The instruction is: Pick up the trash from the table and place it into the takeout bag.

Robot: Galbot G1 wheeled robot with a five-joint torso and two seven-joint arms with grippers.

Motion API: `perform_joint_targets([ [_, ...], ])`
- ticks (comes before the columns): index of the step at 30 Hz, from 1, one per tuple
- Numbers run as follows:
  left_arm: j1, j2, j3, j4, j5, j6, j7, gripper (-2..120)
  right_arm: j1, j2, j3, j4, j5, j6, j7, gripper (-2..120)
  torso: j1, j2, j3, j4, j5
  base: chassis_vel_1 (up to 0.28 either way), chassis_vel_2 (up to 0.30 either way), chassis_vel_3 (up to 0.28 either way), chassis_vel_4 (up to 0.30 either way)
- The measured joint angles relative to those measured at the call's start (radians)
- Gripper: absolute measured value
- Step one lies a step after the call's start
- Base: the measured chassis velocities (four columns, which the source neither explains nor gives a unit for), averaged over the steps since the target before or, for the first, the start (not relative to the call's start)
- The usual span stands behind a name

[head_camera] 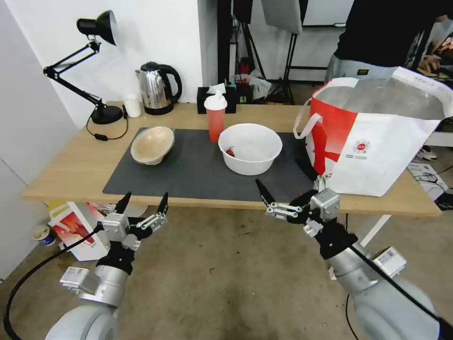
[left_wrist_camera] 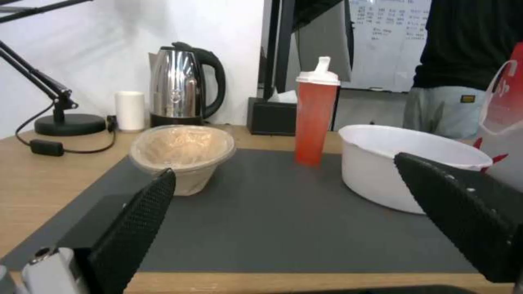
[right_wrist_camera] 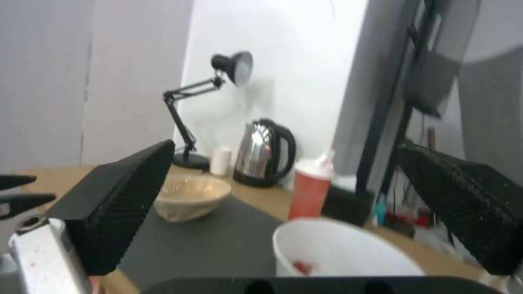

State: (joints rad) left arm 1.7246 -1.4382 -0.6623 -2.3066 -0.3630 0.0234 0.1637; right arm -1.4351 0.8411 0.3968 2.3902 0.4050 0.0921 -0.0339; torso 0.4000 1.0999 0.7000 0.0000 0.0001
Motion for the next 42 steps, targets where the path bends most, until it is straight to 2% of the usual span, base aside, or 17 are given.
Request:
perform_joint_targets([
  [2, 0.000, 0.000, 0.000, 0.000, 0.000, 0.000, 0.000, 100, 0.018, -0.008, 0.001, -0.006, 0.009, 0.001, -0.004, 100, 0.000, 0.000, 0.000, 0.0000, -0.0001, 0.000, 0.000, 0.000, 0.000],
  [4, 0.001, -0.002, 0.000, 0.000, 0.003, 0.000, 0.001, 100, 0.108, -0.046, 0.000, -0.039, 0.061, -0.005, -0.023, 100, 0.000, 0.000, 0.000, 0.0001, -0.0001, 0.000, 0.000, 0.000, 0.000],
  [11, 0.008, -0.004, -0.001, -0.002, 0.010, 0.000, 0.001, 100, 0.266, -0.106, -0.037, -0.104, 0.172, -0.027, -0.084, 100, 0.000, 0.000, 0.000, 0.0000, -0.0002, 0.000, 0.000, 0.000, 0.000],
  [14, 0.017, -0.008, -0.002, -0.003, 0.020, 0.000, 0.003, 100, 0.412, -0.149, -0.082, -0.172, 0.236, -0.051, -0.144, 100, 0.000, 0.000, 0.000, 0.0001, -0.0001, 0.000, 0.000, 0.000, 0.000],
  [20, 0.023, -0.012, -0.002, -0.004, 0.030, 0.000, 0.004, 100, 0.531, -0.180, -0.139, -0.226, 0.301, -0.085, -0.159, 100, 0.000, 0.000, 0.000, 0.0001, -0.0002, 0.000, 0.000, 0.000, 0.000],
  [22, 0.026, -0.013, -0.002, -0.001, 0.034, -0.002, 0.005, 100, 0.595, -0.200, -0.178, -0.259, 0.336, -0.109, -0.198, 100, 0.000, 0.000, 0.000, 0.0001, -0.0001, 0.000, 0.000, 0.000, 0.000],
  [24, 0.026, -0.013, -0.002, 0.000, 0.034, -0.002, 0.005, 100, 0.601, -0.202, -0.181, -0.263, 0.339, -0.112, -0.205, 100, 0.000, 0.000, 0.000, 0.0000, -0.0002, 0.000, 0.000, 0.000, 0.000],
  [27, 0.029, -0.012, -0.004, 0.003, 0.036, -0.003, 0.009, 100, 0.685, -0.222, -0.229, -0.312, 0.354, -0.135, -0.270, 100, 0.000, 0.000, 0.000, -0.0004, 0.0001, 0.000, 0.000, 0.000, 0.000],
  [31, 0.029, -0.013, -0.005, 0.003, 0.037, -0.004, 0.009, 100, 0.734, -0.226, -0.259, -0.335, 0.357, -0.142, -0.284, 100, 0.000, 0.000, 0.000, -0.0003, -0.0002, 0.000, 0.000, 0.000, 0.000],
  [35, 0.028, -0.014, -0.006, 0.005, 0.043, -0.004, 0.009, 100, 0.835, -0.226, -0.333, -0.381, 0.361, -0.167, -0.294, 100, 0.000, 0.000, 0.000, 0.0000, -0.0001, 0.000, 0.000, 0.000, 0.000],
  [38, 0.028, -0.016, -0.006, 0.012, 0.046, -0.003, 0.010, 100, 0.945, -0.210, -0.433, -0.434, 0.373, -0.211, -0.303, 100, 0.000, 0.000, 0.000, 0.0002, -0.0002, 0.000, 0.000, 0.000, 0.000],
  [39, 0.028, -0.016, -0.006, 0.012, 0.046, -0.003, 0.010, 100, 0.945, -0.210, -0.433, -0.434, 0.373, -0.211, -0.303, 100, 0.000, 0.000, 0.000, 0.0002, -0.0002, 0.000, 0.000, 0.000, 0.000],
  [42, 0.028, -0.017, -0.008, 0.018, 0.048, -0.003, 0.010, 100, 1.027, -0.196, -0.523, -0.471, 0.412, -0.299, -0.313, 100, 0.000, 0.000, 0.000, 0.0002, -0.0001, 0.000, 0.000, 0.000, 0.000],
])
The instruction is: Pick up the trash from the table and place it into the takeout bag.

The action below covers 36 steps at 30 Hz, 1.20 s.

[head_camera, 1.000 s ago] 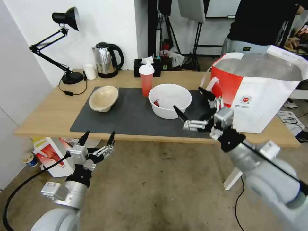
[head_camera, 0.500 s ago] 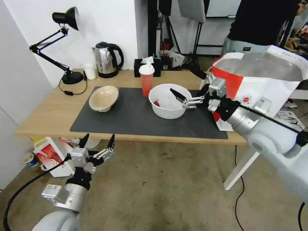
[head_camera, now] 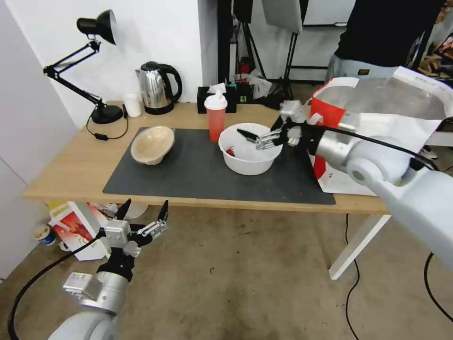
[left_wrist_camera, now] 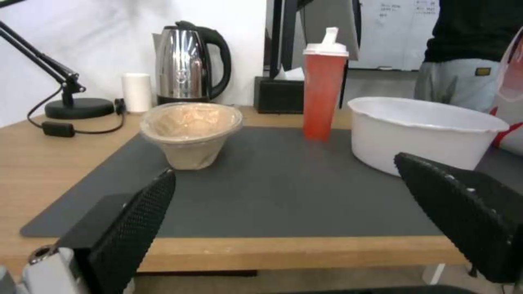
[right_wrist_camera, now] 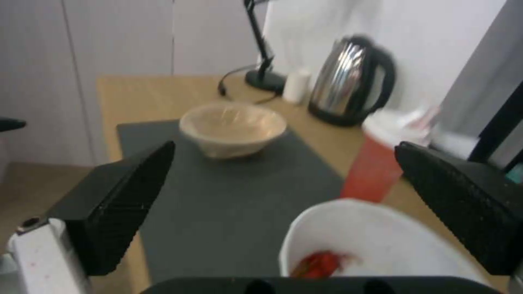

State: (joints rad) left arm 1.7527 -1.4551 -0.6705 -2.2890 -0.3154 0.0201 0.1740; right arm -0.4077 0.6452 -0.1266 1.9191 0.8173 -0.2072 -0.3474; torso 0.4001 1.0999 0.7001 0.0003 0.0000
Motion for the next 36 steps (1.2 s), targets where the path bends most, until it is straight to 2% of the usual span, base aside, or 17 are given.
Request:
perform_joint_targets([
  [2, 0.000, 0.000, 0.000, 0.001, 0.000, 0.000, 0.000, 100, 0.010, 0.000, -0.012, -0.001, 0.017, -0.021, 0.000, 100, 0.000, 0.000, 0.000, -0.0001, 0.0001, 0.000, 0.000, 0.000, 0.000],
  [5, 0.000, -0.003, -0.001, 0.006, 0.011, 0.001, 0.001, 100, 0.068, -0.001, -0.069, -0.014, 0.102, -0.133, -0.001, 100, 0.000, 0.000, 0.000, -0.0004, 0.0000, 0.000, 0.000, 0.000, 0.000],
  [7, -0.001, -0.003, -0.001, 0.007, 0.012, 0.002, 0.001, 100, 0.081, 0.002, -0.077, -0.018, 0.113, -0.155, 0.000, 100, 0.000, 0.000, 0.000, -0.0004, -0.0002, 0.000, 0.000, 0.000, 0.000],
  [11, -0.002, -0.004, -0.004, 0.016, 0.018, 0.004, 0.001, 100, 0.127, 0.037, -0.117, -0.014, 0.138, -0.357, 0.041, 100, 0.000, 0.000, 0.000, -0.0003, 0.0000, 0.000, 0.000, 0.000, 0.000],
  [12, -0.002, -0.004, -0.004, 0.016, 0.018, 0.004, 0.001, 100, 0.127, 0.037, -0.117, -0.014, 0.138, -0.357, 0.041, 100, 0.000, 0.000, 0.000, -0.0003, 0.0000, 0.000, 0.000, 0.000, 0.000],
  [13, -0.002, -0.003, -0.005, 0.019, 0.021, 0.004, 0.001, 100, 0.134, 0.043, -0.121, -0.013, 0.143, -0.408, 0.055, 100, 0.000, 0.000, 0.000, -0.0003, 0.0000, 0.000, 0.000, 0.000, 0.000],
  [16, -0.001, -0.005, -0.004, 0.021, 0.025, 0.004, 0.002, 100, 0.152, 0.054, -0.135, -0.015, 0.147, -0.479, 0.078, 100, 0.000, 0.000, 0.000, -0.0002, -0.0002, 0.000, 0.000, 0.000, 0.000],
  [22, -0.001, -0.005, -0.004, 0.023, 0.027, 0.004, 0.002, 100, 0.167, 0.063, -0.144, -0.018, 0.144, -0.521, 0.083, 100, 0.000, 0.000, 0.000, -0.0003, -0.0001, 0.000, 0.000, 0.000, 0.000],
  [36, 0.000, -0.009, -0.003, 0.026, 0.028, 0.003, 0.003, 100, 0.234, 0.101, -0.203, -0.074, 0.115, -0.520, 0.082, 100, 0.000, 0.000, 0.000, -0.0003, 0.0000, 0.000, 0.000, 0.000, 0.000],
])
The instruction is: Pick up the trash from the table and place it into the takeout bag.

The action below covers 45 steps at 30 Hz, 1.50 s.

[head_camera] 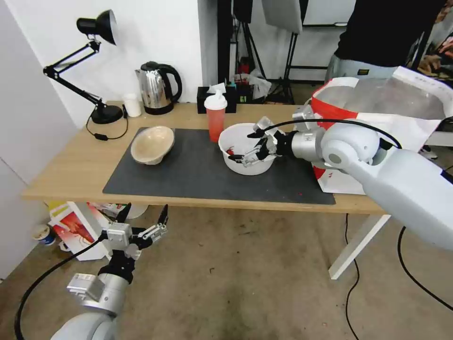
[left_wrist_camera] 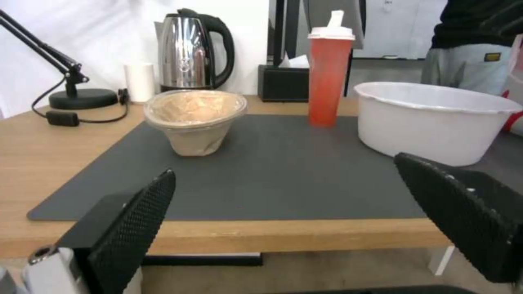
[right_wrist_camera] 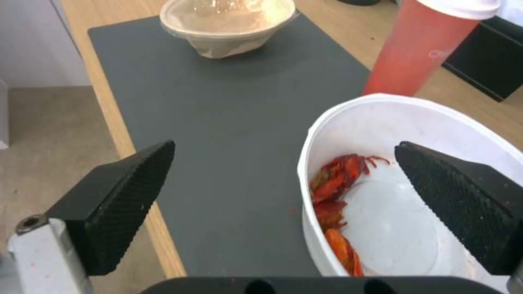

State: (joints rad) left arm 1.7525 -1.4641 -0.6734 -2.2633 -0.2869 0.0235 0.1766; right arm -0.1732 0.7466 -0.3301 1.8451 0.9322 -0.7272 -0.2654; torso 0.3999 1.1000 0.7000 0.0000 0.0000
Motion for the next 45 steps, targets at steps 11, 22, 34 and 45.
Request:
perform_joint_targets([
  [11, -0.003, -0.004, -0.001, 0.000, 0.002, -0.001, -0.001, 100, 0.042, 0.019, -0.051, -0.043, -0.023, 0.003, -0.009, 100, 0.000, 0.000, 0.000, -0.0001, -0.0001, 0.000, 0.000, 0.000, 0.000],
  [22, -0.012, -0.012, 0.006, 0.013, 0.010, -0.001, -0.002, 100, 0.094, 0.057, -0.110, -0.116, -0.045, 0.004, -0.020, 100, 0.000, 0.000, 0.000, 0.0000, 0.0000, 0.000, 0.000, 0.000, 0.000],
  [34, -0.016, -0.015, 0.008, 0.015, 0.011, -0.001, -0.003, 100, 0.125, 0.083, -0.158, -0.155, -0.063, 0.005, -0.022, 100, 0.000, 0.000, 0.000, 0.0000, -0.0001, 0.000, 0.000, 0.000, 0.000],
  [45, -0.011, -0.011, 0.009, 0.006, 0.010, -0.003, -0.003, 100, 0.144, 0.092, -0.191, -0.196, -0.097, 0.005, -0.031, 100, 0.000, 0.000, 0.000, 0.0000, -0.0001, 0.000, 0.000, 0.000, 0.000],
])
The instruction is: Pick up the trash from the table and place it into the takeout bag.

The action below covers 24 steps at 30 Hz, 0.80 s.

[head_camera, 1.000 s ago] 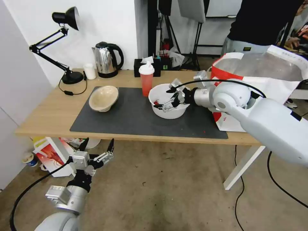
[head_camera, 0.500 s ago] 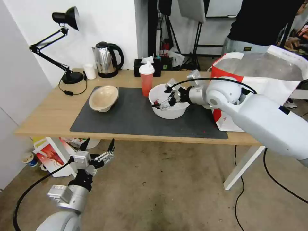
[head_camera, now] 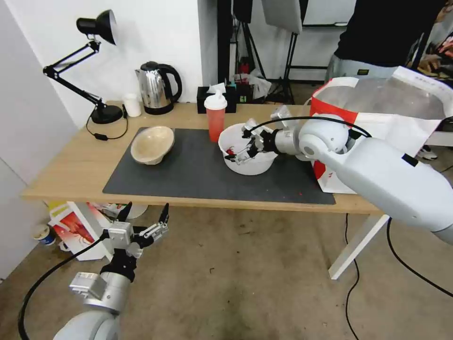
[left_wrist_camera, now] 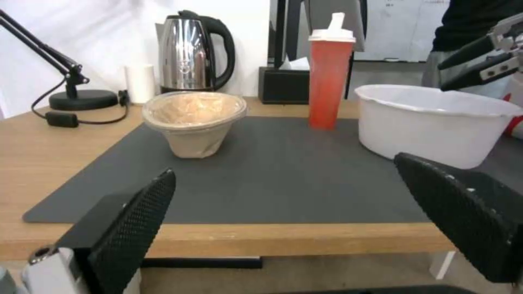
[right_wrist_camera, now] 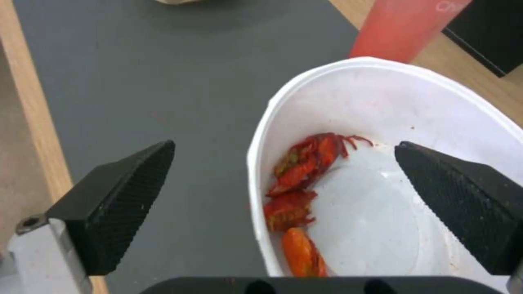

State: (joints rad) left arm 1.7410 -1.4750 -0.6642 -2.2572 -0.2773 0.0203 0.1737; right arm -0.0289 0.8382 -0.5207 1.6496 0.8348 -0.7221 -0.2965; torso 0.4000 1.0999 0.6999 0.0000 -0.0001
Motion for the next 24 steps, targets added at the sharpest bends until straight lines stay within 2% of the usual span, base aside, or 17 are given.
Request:
perform_joint_targets([
  [13, -0.001, 0.000, 0.000, -0.003, -0.003, -0.001, -0.001, 100, 0.049, 0.034, -0.067, -0.053, -0.001, -0.001, -0.001, 100, 0.000, 0.000, 0.000, 0.0001, -0.0001, 0.000, 0.000, 0.000, 0.000],
  [24, -0.007, -0.003, 0.002, 0.000, -0.002, -0.001, -0.001, 100, 0.050, 0.038, -0.084, -0.068, -0.008, -0.001, -0.007, 100, 0.000, 0.000, 0.000, 0.0000, 0.0000, 0.000, 0.000, 0.000, 0.000],
])
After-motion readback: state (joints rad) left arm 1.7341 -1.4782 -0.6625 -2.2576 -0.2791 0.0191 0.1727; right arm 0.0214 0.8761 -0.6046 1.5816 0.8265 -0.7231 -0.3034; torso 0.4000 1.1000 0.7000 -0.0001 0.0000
